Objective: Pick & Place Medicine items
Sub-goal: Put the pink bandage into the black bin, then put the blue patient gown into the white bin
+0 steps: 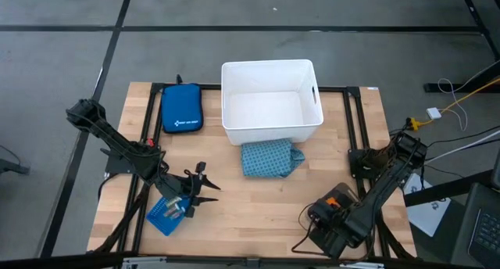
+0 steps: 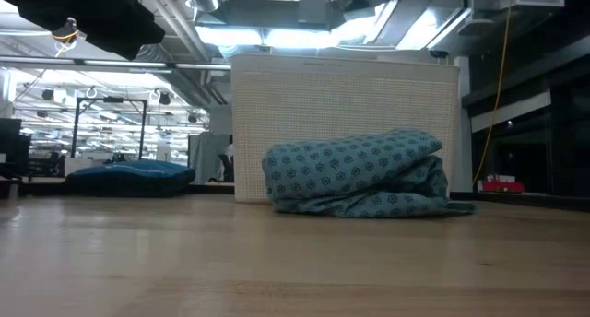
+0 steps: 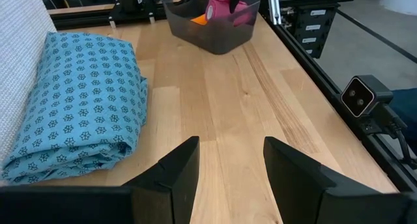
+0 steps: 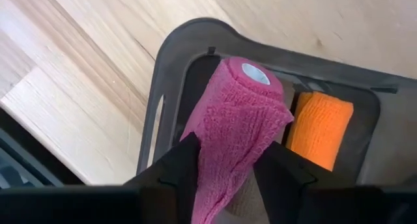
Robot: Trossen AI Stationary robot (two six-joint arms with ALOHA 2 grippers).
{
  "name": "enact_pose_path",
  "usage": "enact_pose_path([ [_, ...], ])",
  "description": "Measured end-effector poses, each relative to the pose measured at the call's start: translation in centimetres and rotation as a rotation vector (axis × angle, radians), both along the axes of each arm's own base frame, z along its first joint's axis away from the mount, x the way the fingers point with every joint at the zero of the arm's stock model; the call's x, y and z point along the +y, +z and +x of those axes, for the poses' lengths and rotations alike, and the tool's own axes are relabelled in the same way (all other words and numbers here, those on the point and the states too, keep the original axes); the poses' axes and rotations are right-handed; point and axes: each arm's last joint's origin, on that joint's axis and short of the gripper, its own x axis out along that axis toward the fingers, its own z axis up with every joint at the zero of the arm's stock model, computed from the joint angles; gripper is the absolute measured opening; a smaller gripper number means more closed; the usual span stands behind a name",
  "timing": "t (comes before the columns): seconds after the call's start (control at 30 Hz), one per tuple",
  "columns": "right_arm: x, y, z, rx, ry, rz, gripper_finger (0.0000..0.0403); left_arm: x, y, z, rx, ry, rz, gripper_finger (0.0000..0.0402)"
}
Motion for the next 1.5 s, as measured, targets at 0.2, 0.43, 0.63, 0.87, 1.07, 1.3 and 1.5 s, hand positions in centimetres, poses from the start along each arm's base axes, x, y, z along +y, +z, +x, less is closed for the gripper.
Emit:
enact_pose_path([
  [0.2,0.0,0.0,0.0,-0.001,-0.005,0.001,0.0214,0.0,0.0,0.0,0.001,0.002,-0.003,0.0168],
  [0.43,0.1,0.0,-0.1,0.04,-0.017,0.033,0.0284,0.0,0.0,0.0,0.002,0.004,-0.01,0.0168],
  [0.63,0.1,0.0,-0.1,0.039,-0.024,0.034,0.0303,0.0,0.0,0.0,-0.002,0.02,-0.005,0.0168],
  [0.87,-0.2,0.1,-0.3,0.056,-0.025,0.009,0.0293,0.0,0.3,0.1,-0.039,0.019,0.003,0.0168],
  [1.07,-1.3,1.8,-0.3,-0.041,-0.032,-0.028,0.0278,0.0,0.6,0.2,-0.064,0.013,0.007,0.0168],
  [1.3,-3.1,3.9,0.4,-0.151,-0.066,-0.02,0.0272,0.0,0.6,0.2,-0.064,0.012,0.008,0.0168],
  [1.5,-4.6,4.3,2.0,-0.243,-0.013,-0.12,0.0272,-0.1,0.6,0.2,-0.064,0.012,0.008,0.0168],
])
